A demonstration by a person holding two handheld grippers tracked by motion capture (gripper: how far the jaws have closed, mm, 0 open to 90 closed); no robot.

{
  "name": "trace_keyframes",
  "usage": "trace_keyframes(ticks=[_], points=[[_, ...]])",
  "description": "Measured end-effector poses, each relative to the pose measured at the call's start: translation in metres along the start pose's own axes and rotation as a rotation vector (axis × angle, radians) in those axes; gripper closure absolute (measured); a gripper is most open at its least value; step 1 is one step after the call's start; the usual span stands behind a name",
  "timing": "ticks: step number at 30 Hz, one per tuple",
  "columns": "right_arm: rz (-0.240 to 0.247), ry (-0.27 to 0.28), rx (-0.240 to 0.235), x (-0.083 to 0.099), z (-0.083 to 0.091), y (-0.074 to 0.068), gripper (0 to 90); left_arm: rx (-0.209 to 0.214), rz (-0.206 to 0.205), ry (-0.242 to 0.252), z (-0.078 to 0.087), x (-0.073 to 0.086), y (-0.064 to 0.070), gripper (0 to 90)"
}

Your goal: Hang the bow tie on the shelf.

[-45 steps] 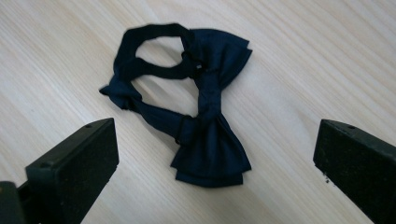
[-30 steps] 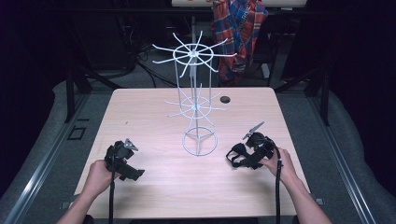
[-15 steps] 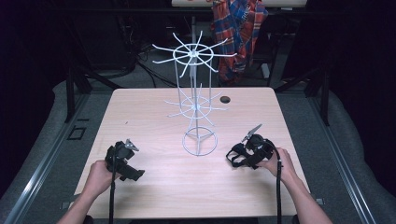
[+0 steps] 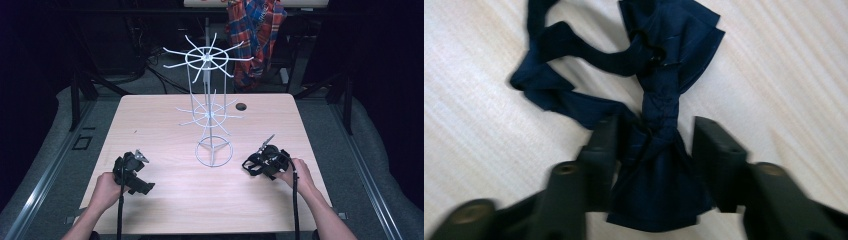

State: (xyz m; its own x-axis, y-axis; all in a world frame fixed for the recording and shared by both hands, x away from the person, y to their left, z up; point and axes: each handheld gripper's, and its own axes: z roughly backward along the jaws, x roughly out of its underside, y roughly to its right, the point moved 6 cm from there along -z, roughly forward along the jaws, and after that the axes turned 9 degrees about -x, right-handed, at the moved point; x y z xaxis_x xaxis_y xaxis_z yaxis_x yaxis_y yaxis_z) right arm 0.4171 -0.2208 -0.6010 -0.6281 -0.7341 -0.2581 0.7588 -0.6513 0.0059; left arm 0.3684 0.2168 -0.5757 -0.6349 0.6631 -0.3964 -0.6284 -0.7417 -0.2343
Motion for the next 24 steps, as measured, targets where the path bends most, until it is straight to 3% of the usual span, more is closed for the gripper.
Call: trace_keyframes(ticks=[3,8,9,10,14,15,18,19,24], points=[[-0.003,0.014,0.012,-0.001,0.002,-0.002,72.6,0.0,0.008,-0.004,-0.001,0.001,0.0,0.6],[-0.003,0.01,0.01,-0.001,0.004,-0.003,74.5,0.004,0.006,-0.005,0.0,0.0,0.0,0.6],[-0.017,0.035,0.001,-0.002,0.003,-0.003,74.8,0.0,0.005,-0.003,0.0,0.0,0.001,0.6],[-0.005,0.015,0.001,-0.001,0.005,-0.002,75.0,-0.001,0.004,-0.004,0.0,0.0,0.001,0.6],[-0.032,0.055,-0.023,-0.002,0.009,-0.001,75.2,-0.001,-0.002,-0.004,0.0,0.0,0.001,0.6],[-0.05,0.086,-0.042,-0.003,0.011,-0.001,75.2,0.001,-0.001,-0.002,0.0,0.0,0.001,0.6],[-0.046,0.077,-0.057,-0.002,0.016,0.001,75.2,0.004,-0.007,-0.001,0.001,-0.001,0.002,0.6],[-0.082,0.134,-0.075,-0.003,0.018,0.0,75.2,0.002,-0.009,0.003,0.0,-0.002,0.003,0.8],[-0.11,0.174,-0.118,-0.002,0.022,0.001,75.2,0.003,-0.023,-0.004,0.0,-0.003,0.005,1.2]])
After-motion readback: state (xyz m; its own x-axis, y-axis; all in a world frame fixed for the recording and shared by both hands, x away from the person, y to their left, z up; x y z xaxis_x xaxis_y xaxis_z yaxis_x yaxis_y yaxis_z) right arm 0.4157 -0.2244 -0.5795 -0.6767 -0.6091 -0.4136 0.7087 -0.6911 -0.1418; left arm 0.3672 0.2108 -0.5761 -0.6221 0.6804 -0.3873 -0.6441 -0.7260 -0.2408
